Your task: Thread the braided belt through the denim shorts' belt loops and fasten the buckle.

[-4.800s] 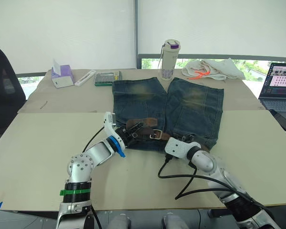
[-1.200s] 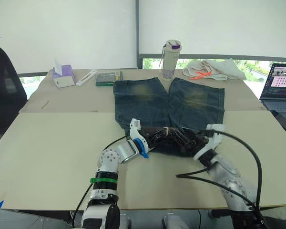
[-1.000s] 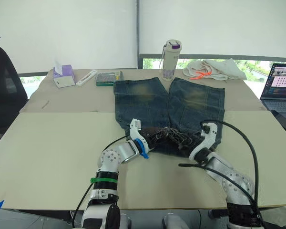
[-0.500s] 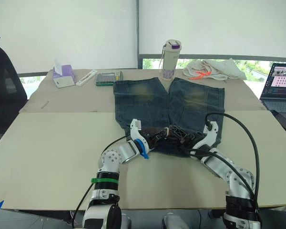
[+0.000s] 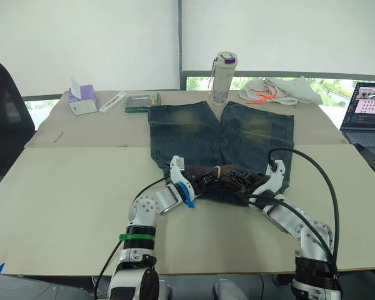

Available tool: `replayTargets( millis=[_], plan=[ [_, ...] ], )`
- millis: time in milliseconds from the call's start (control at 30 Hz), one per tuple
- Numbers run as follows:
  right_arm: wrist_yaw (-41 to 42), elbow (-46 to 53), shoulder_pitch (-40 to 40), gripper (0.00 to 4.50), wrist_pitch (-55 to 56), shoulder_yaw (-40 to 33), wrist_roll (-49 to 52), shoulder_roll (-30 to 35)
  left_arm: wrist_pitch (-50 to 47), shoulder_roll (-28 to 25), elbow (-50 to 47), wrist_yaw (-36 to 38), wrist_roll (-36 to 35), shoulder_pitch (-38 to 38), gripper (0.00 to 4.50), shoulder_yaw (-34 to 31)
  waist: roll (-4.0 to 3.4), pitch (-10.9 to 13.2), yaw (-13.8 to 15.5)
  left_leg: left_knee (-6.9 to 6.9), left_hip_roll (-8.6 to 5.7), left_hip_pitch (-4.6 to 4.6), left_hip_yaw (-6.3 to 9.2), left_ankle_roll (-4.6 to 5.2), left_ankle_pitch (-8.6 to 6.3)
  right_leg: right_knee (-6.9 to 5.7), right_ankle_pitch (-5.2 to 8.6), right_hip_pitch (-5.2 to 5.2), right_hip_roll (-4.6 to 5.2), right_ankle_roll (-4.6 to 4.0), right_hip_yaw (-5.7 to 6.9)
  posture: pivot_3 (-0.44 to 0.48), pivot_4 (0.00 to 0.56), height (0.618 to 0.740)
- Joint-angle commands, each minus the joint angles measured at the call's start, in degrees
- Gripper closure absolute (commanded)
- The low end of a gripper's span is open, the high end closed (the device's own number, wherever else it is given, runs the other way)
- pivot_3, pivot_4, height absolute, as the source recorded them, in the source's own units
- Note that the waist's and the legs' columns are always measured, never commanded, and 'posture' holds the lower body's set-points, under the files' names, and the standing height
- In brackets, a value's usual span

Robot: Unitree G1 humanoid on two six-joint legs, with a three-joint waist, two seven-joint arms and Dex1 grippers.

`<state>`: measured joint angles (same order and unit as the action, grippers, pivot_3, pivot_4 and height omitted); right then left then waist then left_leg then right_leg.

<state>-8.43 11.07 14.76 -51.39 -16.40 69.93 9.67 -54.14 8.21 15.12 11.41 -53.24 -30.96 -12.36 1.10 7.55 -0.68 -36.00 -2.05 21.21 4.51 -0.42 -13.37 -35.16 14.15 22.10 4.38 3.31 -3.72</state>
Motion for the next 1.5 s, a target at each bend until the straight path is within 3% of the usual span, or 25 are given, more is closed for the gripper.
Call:
replayTargets(
  millis=[33, 167, 300, 467, 667, 1033, 1333, 1500],
  plan=[
    [0.7, 2.8, -0.1, 4.50, 0.6, -0.4, 0.7, 0.3, -1.7, -1.2, -4.3, 2.8, -0.4, 0.8, 2.81, 1.5, 0.00, 0.0, -0.1, 0.00, 0.01, 0.01, 0.00, 0.00, 0.00, 0.00, 0.00, 0.01, -0.01, 0.00, 0.00, 0.000, 0.150, 0.740],
    [2.6, 3.8, -0.6, 4.50, 0.1, -1.9, 0.8, 4.1, -1.8, -9.0, -12.9, 8.9, 3.4, 5.6, 1.48, 7.1, -0.04, 0.0, -0.3, 0.04, 0.01, 0.01, -0.01, 0.00, 0.00, 0.00, 0.00, 0.04, -0.01, 0.00, -0.01, 0.000, 0.150, 0.740],
    [3.0, 3.5, -0.8, 4.50, 0.1, -3.0, 0.3, 7.6, 3.8, -17.5, -23.3, 19.5, 6.2, 10.5, 0.06, 11.7, -0.05, 0.0, -0.5, 0.09, 0.09, -0.01, -0.02, 0.00, 0.00, -0.03, 0.00, 0.08, -0.07, -0.03, -0.02, 0.000, 0.150, 0.740],
    [3.8, 3.0, -1.4, 4.50, -0.2, -3.6, -0.1, 10.4, 17.5, -23.8, -29.8, 28.9, 13.2, 14.4, 0.02, 14.3, -0.07, 0.0, 0.0, 0.09, 0.09, -0.01, -0.05, 0.00, 0.00, 0.04, 0.00, 0.06, -0.02, -0.06, -0.03, 0.000, 0.150, 0.740],
    [6.9, 3.1, -3.0, 4.50, -1.3, -4.1, -2.2, 16.2, 31.4, -22.2, -25.3, 28.0, 21.0, 14.6, 0.02, 12.8, -0.07, 0.0, 0.3, 0.07, 0.11, 0.07, -0.05, 0.02, -0.01, 0.12, 0.00, 0.05, 0.04, -0.05, -0.03, 0.000, 0.150, 0.740],
    [8.9, 1.9, -3.4, 4.50, -0.8, -8.3, -3.3, 21.8, 39.4, -24.6, -10.0, 28.3, 35.8, 12.5, 0.02, 19.2, -0.06, 0.0, 0.2, 0.05, 0.07, 0.07, -0.07, 0.07, -0.02, 0.09, 0.00, 0.03, 0.00, -0.02, -0.02, 0.000, 0.150, 0.740],
    [9.5, 3.2, -4.7, 4.50, -1.5, -8.0, -5.4, 22.2, 39.9, -24.4, -5.4, 25.0, 41.7, 11.0, 0.02, 20.5, -0.06, 0.0, 0.0, 0.05, 0.09, 0.06, -0.06, 0.08, -0.03, 0.06, 0.00, 0.03, 0.00, -0.01, -0.02, 0.000, 0.150, 0.740],
    [13.3, 2.1, -6.4, 4.50, -1.2, -9.2, -9.0, 26.8, 38.6, -24.8, -5.3, 24.8, 43.2, 12.0, 0.02, 21.2, -0.09, 0.0, 0.1, 0.05, 0.09, 0.04, -0.06, 0.08, -0.03, 0.04, 0.00, 0.03, 0.00, -0.01, -0.03, 0.000, 0.150, 0.740]
  ],
)
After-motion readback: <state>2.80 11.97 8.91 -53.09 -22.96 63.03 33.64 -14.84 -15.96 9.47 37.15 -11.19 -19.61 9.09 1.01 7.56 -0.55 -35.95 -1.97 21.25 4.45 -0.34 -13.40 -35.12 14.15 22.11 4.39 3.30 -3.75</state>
